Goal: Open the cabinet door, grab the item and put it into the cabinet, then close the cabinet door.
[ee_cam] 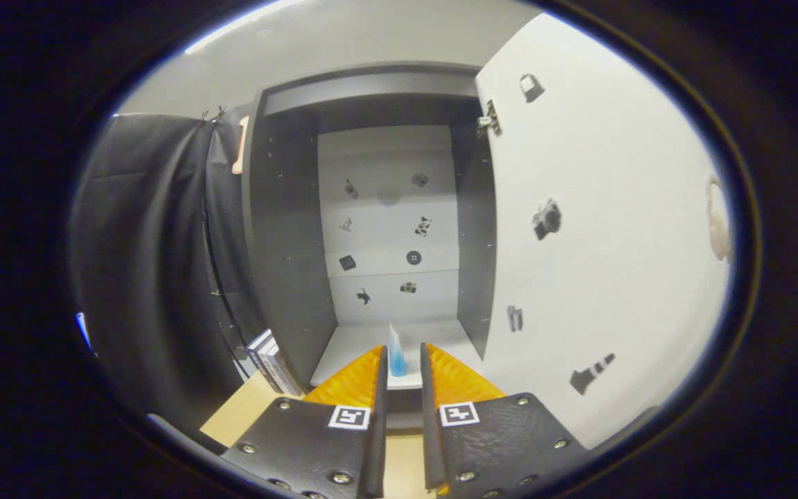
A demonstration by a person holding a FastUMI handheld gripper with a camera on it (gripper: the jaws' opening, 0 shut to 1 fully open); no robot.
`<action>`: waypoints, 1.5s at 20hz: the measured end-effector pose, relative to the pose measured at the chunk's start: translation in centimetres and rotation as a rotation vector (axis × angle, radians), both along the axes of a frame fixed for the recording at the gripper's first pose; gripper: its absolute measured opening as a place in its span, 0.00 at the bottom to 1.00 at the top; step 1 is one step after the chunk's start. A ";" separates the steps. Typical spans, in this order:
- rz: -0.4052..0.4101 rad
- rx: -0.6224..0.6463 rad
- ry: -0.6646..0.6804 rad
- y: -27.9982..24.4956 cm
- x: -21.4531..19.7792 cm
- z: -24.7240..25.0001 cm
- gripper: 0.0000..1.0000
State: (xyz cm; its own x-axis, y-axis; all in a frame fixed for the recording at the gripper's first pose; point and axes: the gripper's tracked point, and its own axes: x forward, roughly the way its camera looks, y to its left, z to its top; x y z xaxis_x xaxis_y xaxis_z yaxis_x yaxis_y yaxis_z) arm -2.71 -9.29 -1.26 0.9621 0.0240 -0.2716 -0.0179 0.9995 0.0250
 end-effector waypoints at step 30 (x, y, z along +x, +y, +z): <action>-0.496 -0.108 -0.147 -22.8 -17.3 1.9 0.77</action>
